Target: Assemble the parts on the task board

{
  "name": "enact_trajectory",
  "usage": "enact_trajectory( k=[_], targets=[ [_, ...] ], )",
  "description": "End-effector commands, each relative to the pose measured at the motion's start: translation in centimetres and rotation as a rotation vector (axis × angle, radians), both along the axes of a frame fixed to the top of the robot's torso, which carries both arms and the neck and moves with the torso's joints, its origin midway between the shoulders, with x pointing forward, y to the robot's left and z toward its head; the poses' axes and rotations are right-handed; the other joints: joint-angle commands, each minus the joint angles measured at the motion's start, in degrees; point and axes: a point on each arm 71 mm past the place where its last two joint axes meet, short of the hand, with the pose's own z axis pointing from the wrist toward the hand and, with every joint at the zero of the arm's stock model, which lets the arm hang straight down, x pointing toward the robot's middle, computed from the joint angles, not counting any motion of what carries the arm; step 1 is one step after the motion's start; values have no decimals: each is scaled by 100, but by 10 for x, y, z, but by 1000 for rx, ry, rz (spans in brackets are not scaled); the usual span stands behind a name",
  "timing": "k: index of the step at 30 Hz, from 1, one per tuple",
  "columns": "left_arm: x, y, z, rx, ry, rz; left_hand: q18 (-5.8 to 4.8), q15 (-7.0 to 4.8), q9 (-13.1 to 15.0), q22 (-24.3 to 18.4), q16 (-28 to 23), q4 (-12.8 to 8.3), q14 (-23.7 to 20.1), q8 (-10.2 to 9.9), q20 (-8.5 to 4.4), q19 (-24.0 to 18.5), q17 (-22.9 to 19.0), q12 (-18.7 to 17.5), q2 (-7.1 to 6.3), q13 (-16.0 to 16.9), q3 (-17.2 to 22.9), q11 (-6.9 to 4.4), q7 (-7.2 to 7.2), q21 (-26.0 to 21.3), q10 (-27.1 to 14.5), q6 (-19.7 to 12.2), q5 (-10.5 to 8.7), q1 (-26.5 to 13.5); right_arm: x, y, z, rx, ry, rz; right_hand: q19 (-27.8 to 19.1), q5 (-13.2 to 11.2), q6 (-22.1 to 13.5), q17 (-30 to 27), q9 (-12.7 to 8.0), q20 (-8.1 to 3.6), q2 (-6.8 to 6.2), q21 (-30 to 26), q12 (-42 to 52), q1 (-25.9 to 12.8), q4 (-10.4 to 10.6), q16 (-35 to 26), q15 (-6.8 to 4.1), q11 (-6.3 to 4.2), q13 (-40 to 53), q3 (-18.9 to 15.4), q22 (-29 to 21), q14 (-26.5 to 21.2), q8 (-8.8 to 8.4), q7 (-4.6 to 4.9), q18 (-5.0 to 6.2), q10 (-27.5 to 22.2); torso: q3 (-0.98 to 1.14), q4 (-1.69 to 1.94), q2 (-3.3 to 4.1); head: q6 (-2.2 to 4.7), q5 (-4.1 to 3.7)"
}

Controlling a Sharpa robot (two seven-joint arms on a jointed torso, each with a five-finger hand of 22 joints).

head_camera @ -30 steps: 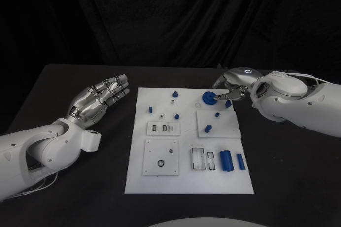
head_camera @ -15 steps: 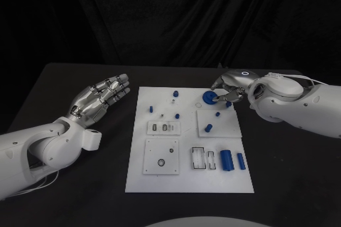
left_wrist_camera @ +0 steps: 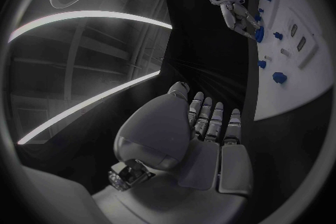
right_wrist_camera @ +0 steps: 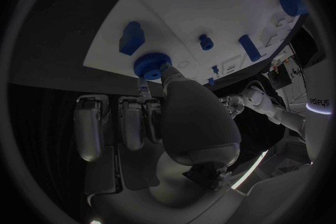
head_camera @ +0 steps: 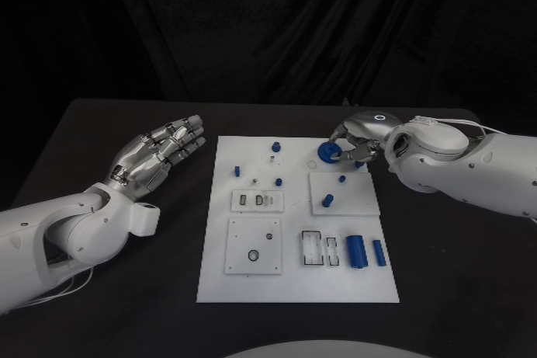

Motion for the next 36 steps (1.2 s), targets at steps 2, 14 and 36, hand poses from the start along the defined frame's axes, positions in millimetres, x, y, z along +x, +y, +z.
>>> enact_trajectory(
  k=[2, 14, 36],
  targets=[
    [-1, 0, 4, -38, -42, -7, 50, 53, -1, 8, 18, -4, -2, 14, 50, -2, 7, 22, -9, 3, 24, 46, 21, 16, 4, -23, 32, 56, 0, 0, -6, -20, 14, -13, 496, 54, 96, 1508, 33, -2, 22, 12, 15, 65, -45, 16, 6, -6, 1508, 13, 1447, 610, 56, 11, -95, 627, -1, -3, 1, -5, 13],
    [-1, 0, 4, -38, -41, -6, 49, 58, -1, 8, 19, -6, -2, 14, 55, -2, 6, 22, -10, 3, 34, 53, 25, 16, 2, -28, 30, 57, -2, 3, -5, 23, -38, 22, 501, 963, 977, 1508, 477, -87, 139, 14, 15, 253, -289, 16, -88, -127, 1508, 159, 1454, 610, 519, -139, -96, 627, -3, 9, 2, -1, 26],
    [-1, -2, 4, -38, -39, -10, 49, 61, -1, 9, 21, -7, -1, 16, 58, 2, 7, 27, -11, 3, 42, 56, 28, 18, 2, -27, 29, 58, -16, 61, 30, 63, -86, 206, 605, 1634, 995, 1508, 976, -132, 37, 131, 15, 158, -356, 16, -124, -144, 1508, 219, 1505, 610, 711, -136, -135, 627, -13, 0, -7, -17, 80]
  ],
)
